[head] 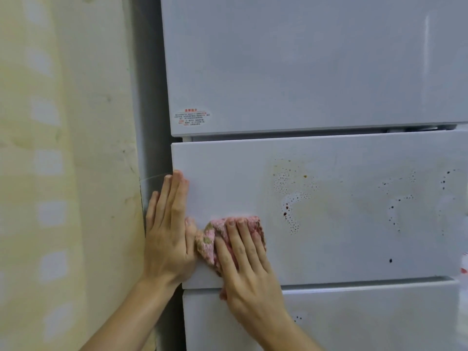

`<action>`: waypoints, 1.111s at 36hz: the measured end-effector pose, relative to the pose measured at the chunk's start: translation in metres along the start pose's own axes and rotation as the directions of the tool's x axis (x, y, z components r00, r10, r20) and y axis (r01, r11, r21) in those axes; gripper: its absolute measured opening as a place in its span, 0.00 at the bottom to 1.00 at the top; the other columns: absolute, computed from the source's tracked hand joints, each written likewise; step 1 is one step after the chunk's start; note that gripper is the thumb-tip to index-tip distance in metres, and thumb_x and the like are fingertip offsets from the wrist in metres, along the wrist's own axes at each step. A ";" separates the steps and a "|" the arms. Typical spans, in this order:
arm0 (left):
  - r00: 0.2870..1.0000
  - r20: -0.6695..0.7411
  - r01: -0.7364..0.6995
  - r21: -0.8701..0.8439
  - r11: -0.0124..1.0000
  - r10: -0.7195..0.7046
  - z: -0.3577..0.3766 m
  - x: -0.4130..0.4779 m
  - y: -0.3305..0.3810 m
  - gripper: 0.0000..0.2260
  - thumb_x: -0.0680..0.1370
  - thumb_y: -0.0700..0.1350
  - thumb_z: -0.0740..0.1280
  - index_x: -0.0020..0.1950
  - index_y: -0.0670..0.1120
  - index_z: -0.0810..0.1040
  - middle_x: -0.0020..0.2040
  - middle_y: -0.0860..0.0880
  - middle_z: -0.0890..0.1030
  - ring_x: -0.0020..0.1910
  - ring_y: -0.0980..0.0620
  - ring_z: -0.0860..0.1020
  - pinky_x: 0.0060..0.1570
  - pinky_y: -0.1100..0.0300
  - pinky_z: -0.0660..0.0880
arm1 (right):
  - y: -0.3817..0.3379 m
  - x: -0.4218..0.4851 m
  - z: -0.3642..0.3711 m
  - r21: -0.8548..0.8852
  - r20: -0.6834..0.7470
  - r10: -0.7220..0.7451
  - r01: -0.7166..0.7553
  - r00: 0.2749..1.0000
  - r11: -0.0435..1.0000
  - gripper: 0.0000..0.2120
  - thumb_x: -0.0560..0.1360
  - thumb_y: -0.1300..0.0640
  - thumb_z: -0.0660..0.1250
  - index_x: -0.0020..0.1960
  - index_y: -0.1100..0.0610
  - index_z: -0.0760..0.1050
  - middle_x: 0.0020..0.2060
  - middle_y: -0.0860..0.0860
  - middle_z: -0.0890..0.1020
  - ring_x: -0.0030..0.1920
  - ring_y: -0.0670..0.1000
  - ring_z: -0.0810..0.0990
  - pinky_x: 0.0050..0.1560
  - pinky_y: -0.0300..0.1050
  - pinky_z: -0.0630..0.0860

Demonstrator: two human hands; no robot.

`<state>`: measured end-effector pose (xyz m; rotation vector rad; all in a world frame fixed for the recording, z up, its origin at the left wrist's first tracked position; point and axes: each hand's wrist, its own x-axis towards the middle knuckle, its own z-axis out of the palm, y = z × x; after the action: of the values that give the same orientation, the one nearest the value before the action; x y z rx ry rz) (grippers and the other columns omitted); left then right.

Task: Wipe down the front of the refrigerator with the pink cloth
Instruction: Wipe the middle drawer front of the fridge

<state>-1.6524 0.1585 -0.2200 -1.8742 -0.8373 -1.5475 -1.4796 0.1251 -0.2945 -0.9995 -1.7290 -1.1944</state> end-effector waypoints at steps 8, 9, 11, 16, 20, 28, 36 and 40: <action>0.998 -0.060 0.038 0.059 0.998 -0.034 0.003 0.003 0.010 0.29 0.81 0.39 0.55 0.84 0.41 0.60 0.85 0.44 0.58 0.85 0.47 0.55 0.84 0.48 0.49 | 0.038 0.106 -0.028 0.050 -0.128 0.178 -0.173 0.976 0.984 0.44 0.72 0.52 0.69 0.82 0.65 0.56 0.82 0.67 0.56 0.83 0.66 0.52 0.84 0.62 0.49; 0.997 -0.063 0.042 0.083 0.996 -0.037 0.004 0.003 0.013 0.28 0.81 0.40 0.55 0.83 0.40 0.60 0.85 0.43 0.58 0.85 0.46 0.55 0.84 0.47 0.49 | 0.041 0.113 -0.028 0.048 -0.144 0.192 -0.187 0.971 0.981 0.42 0.74 0.53 0.68 0.82 0.65 0.57 0.81 0.67 0.56 0.83 0.66 0.53 0.84 0.63 0.50; 0.997 -0.075 0.046 0.109 0.993 -0.038 0.006 0.004 0.017 0.28 0.82 0.43 0.55 0.83 0.38 0.61 0.85 0.42 0.58 0.85 0.45 0.54 0.84 0.46 0.49 | 0.040 0.113 -0.027 0.059 -0.177 0.220 -0.213 0.959 0.975 0.39 0.74 0.57 0.66 0.82 0.65 0.59 0.81 0.66 0.57 0.83 0.65 0.54 0.83 0.62 0.52; 0.999 -0.047 -0.011 0.151 0.988 0.018 0.014 0.001 0.024 0.28 0.84 0.44 0.56 0.84 0.40 0.59 0.85 0.41 0.56 0.85 0.43 0.53 0.84 0.43 0.49 | 0.022 0.049 -0.012 0.101 -0.159 0.211 -0.197 0.964 0.975 0.30 0.82 0.55 0.61 0.81 0.66 0.60 0.81 0.66 0.58 0.83 0.66 0.55 0.82 0.66 0.55; 0.999 -0.021 -0.024 0.171 0.985 0.028 0.015 0.001 0.024 0.27 0.84 0.44 0.56 0.84 0.39 0.58 0.85 0.40 0.56 0.85 0.41 0.52 0.83 0.40 0.52 | 0.021 -0.007 -0.006 0.066 -0.068 0.148 -0.144 0.987 0.987 0.29 0.82 0.57 0.59 0.81 0.63 0.61 0.81 0.65 0.60 0.82 0.66 0.57 0.82 0.65 0.56; 0.998 -0.020 -0.047 0.188 0.981 0.052 0.014 0.004 0.030 0.30 0.82 0.53 0.62 0.82 0.43 0.64 0.84 0.37 0.57 0.84 0.36 0.53 0.83 0.40 0.51 | 0.060 0.036 -0.033 0.058 -0.060 0.162 -0.158 0.985 0.986 0.38 0.80 0.45 0.63 0.83 0.63 0.57 0.82 0.67 0.54 0.83 0.67 0.52 0.83 0.65 0.50; 0.994 -0.079 -0.052 0.205 0.977 0.070 0.021 0.006 0.037 0.29 0.79 0.50 0.64 0.80 0.41 0.68 0.82 0.36 0.63 0.83 0.34 0.58 0.80 0.36 0.58 | 0.087 0.105 -0.039 0.058 -0.282 0.335 -0.333 0.899 0.941 0.25 0.87 0.54 0.57 0.81 0.64 0.63 0.80 0.69 0.60 0.82 0.69 0.55 0.82 0.66 0.55; 0.993 -0.088 -0.061 0.230 0.971 0.084 0.020 0.006 0.036 0.29 0.79 0.50 0.64 0.79 0.40 0.69 0.80 0.36 0.66 0.82 0.36 0.61 0.82 0.40 0.56 | 0.067 0.053 -0.028 0.054 -0.207 0.281 -0.276 0.937 0.960 0.29 0.84 0.53 0.62 0.81 0.62 0.62 0.80 0.69 0.57 0.82 0.70 0.53 0.82 0.66 0.52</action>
<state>-1.6114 0.1515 -0.2190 -1.6348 -0.8533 -1.4217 -1.4338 0.1230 -0.2172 -1.0238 -1.3789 -1.0528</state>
